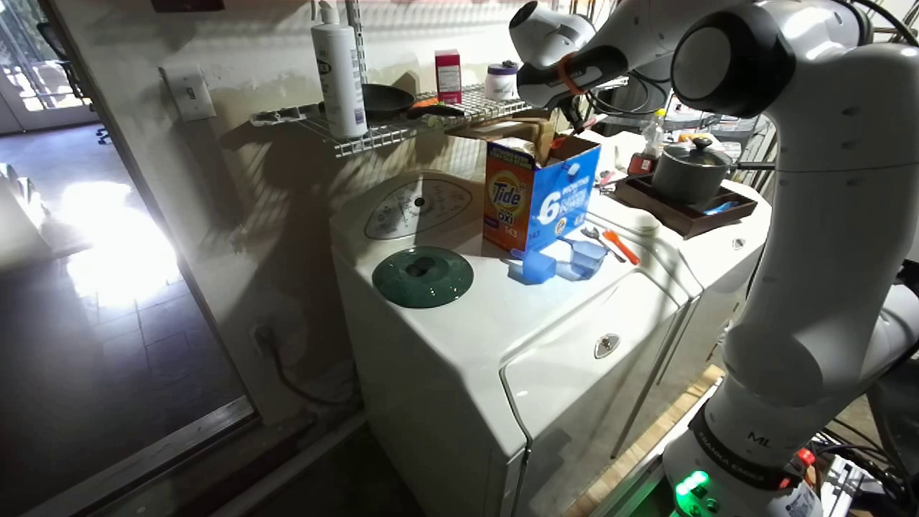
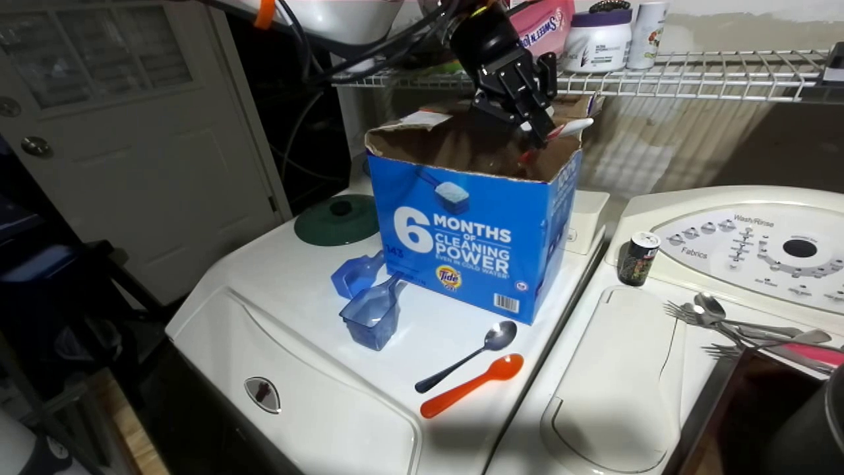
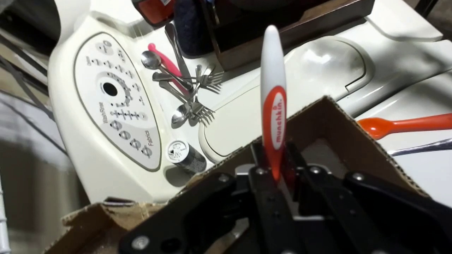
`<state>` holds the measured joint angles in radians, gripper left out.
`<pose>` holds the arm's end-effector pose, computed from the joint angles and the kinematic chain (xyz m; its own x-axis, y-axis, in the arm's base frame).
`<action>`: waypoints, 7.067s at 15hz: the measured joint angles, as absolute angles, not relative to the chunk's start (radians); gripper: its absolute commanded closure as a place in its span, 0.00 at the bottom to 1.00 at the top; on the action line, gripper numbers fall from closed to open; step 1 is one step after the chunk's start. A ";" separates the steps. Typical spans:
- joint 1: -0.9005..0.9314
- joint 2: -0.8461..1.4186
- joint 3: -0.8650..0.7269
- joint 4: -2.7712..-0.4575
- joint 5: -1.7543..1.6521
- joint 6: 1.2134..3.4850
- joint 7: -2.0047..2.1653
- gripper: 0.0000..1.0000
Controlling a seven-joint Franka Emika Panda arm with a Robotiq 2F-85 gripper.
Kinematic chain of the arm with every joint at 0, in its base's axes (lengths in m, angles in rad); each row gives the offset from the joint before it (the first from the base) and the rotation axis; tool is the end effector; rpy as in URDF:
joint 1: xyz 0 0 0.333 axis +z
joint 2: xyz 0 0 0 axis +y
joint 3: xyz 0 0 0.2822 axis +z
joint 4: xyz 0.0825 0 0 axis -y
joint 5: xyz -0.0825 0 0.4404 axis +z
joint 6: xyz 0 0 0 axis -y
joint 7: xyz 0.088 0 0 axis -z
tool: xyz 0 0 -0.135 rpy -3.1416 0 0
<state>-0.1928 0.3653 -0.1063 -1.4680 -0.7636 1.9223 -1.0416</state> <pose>0.6819 -0.2707 0.4355 0.5300 0.5938 -0.6054 0.8469 -0.4075 0.3417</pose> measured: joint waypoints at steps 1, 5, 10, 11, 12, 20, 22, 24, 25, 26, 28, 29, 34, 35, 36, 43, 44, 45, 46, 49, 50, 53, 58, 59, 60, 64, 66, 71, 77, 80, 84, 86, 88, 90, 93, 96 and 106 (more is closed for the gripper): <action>-0.190 0.367 -0.099 -1.468 -0.760 1.923 -1.074 0.96; -0.173 0.382 -0.075 -1.468 -0.753 1.911 -1.191 0.96; -0.157 0.407 -0.070 -1.469 -0.753 1.896 -1.262 0.96; -0.157 0.408 -0.071 -1.469 -0.753 1.896 -1.262 0.96; -0.157 0.408 -0.071 -1.469 -0.753 1.895 -1.263 0.96; -0.154 0.467 -0.068 -1.469 -0.751 1.874 -1.433 0.96; -0.151 0.481 -0.068 -1.467 -0.752 1.874 -1.448 0.96; -0.151 0.483 -0.068 -1.464 -0.752 1.874 -1.465 0.96; -0.151 0.483 -0.068 -1.464 -0.752 1.874 -1.470 0.96; -0.150 0.483 -0.068 -1.464 -0.752 1.873 -1.472 0.96; -0.150 0.483 -0.068 -1.464 -0.748 1.873 -1.476 0.96; -0.150 0.483 -0.067 -1.464 -0.743 1.873 -1.477 0.96; -0.154 0.483 -0.067 -1.465 -0.678 1.876 -1.478 0.96; -0.154 0.483 -0.067 -1.465 -0.675 1.877 -1.478 0.96; -0.154 0.484 -0.067 -1.465 -0.672 1.878 -1.478 0.96; -0.156 0.486 -0.068 -1.465 -0.641 1.878 -1.481 0.96; -0.156 0.486 -0.068 -1.465 -0.632 1.878 -1.485 0.96; -0.157 0.487 -0.068 -1.464 -0.626 1.878 -1.490 0.96; -0.157 0.487 -0.068 -1.464 -0.623 1.878 -1.493 0.96; -0.159 0.488 -0.069 -1.464 -0.613 1.883 -1.497 0.96; -0.160 0.489 -0.069 -1.464 -0.609 1.885 -1.498 0.96; -0.161 0.490 -0.069 -1.464 -0.596 1.886 -1.498 0.96; -0.166 0.494 -0.069 -1.464 -0.546 1.893 -1.498 0.96; -0.167 0.495 -0.069 -1.464 -0.531 1.896 -1.498 0.96; -0.169 0.496 -0.069 -1.464 -0.519 1.898 -1.499 0.96; -0.173 0.500 -0.069 -1.464 -0.478 1.910 -1.502 0.96; -0.175 0.501 -0.069 -1.463 -0.463 1.911 -1.506 0.96; -0.182 0.507 -0.069 -1.459 -0.407 1.911 -1.541 0.96; -0.187 0.516 -0.069 -1.450 -0.362 1.911 -1.566 0.96; -0.189 0.517 -0.069 -1.449 -0.352 1.911 -1.573 0.96; -0.193 0.520 -0.067 -1.449 -0.323 1.911 -1.583 0.96; -0.195 0.521 -0.066 -1.448 -0.307 1.914 -1.587 0.96; -0.197 0.522 -0.066 -1.448 -0.292 1.916 -1.593 0.96; -0.199 0.524 -0.065 -1.448 -0.278 1.917 -1.601 0.96; -0.204 0.526 -0.063 -1.448 -0.248 1.918 -1.619 0.96; -0.213 0.528 -0.056 -1.448 -0.220 1.919 -1.642 0.96; -0.235 0.534 -0.039 -1.448 -0.158 1.936 -1.712 0.96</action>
<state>-0.2353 0.5343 -0.0391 -1.4479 -0.1581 1.9355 -1.7122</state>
